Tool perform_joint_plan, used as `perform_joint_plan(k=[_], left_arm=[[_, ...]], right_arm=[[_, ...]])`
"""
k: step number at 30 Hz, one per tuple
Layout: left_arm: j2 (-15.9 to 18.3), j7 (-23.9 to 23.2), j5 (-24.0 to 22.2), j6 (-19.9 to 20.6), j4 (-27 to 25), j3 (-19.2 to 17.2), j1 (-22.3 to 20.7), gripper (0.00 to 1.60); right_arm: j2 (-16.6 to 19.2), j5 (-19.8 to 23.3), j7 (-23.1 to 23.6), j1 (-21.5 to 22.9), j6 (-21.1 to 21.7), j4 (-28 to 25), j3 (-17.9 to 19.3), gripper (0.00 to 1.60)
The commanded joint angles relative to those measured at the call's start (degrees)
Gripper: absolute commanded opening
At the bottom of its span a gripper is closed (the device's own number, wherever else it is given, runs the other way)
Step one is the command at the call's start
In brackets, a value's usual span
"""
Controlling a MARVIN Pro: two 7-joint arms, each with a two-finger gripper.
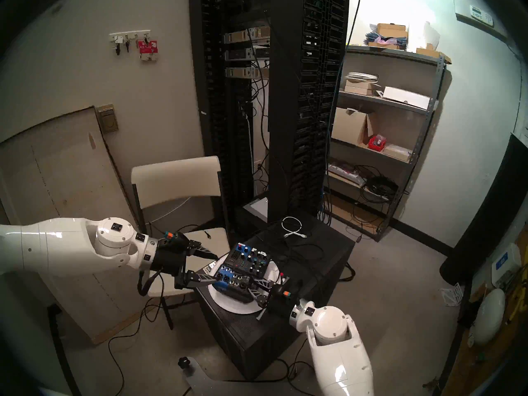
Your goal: Insert aux cable
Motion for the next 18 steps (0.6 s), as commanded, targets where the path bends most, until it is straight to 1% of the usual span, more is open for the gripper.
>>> perform_joint_plan(k=[1,2,3,5,6,7,8,9,11,14,16,18], left_arm=[[-0.2,0.2,0.3,0.6,-0.1,-0.4,-0.8,1.45],[-0.3,0.2,0.3,0.6,-0.1,-0.3,-0.8,1.46],[-0.3,0.2,0.3,0.6,-0.1,-0.3,-0.8,1.47],[-0.3,0.2,0.3,0.6,-0.1,-0.3,-0.8,1.47],[-0.3,0.2,0.2,0.6,-0.1,-0.3,-0.8,1.49],[-0.4,0.2,0.2,0.5,-0.1,-0.3,-0.8,1.49],[-0.4,0.3,0.2,0.5,0.0,-0.3,-0.8,1.51],[-0.4,0.3,0.2,0.5,0.0,-0.4,-0.8,1.52],[-0.5,0.4,0.2,0.5,0.1,-0.5,-0.9,1.52],[-0.5,0.4,0.3,0.5,0.1,-0.5,-0.9,1.54],[-0.5,0.4,0.4,0.6,0.3,-0.5,-1.1,1.57],[-0.4,0.4,0.4,0.6,0.3,-0.5,-1.2,1.58]], right_arm=[[-0.4,1.4,0.6,-0.8,0.2,-3.3,0.5,1.20],[-0.6,1.5,0.6,-0.9,0.0,-3.6,0.7,1.21],[-0.6,1.6,0.7,-1.0,0.1,-3.8,0.7,1.26],[-0.6,1.5,0.7,-1.1,0.1,-4.1,0.9,1.25],[-0.7,1.5,0.7,-1.2,0.2,-4.4,1.0,1.43],[-0.6,1.6,0.9,-1.2,0.4,-4.7,1.1,1.57],[-0.6,1.5,0.9,-1.3,0.5,-5.0,1.3,1.60],[-0.6,1.6,0.9,-1.4,0.6,-5.1,1.5,1.60],[-0.4,1.7,1.1,-1.6,0.7,-5.8,2.4,1.54],[-0.3,1.8,0.9,-1.8,0.6,-6.5,3.1,1.57],[-0.3,2.1,0.6,-1.8,0.9,-7.9,4.4,1.60],[-0.2,2.1,0.6,-1.7,1.1,-8.3,4.7,1.60]])
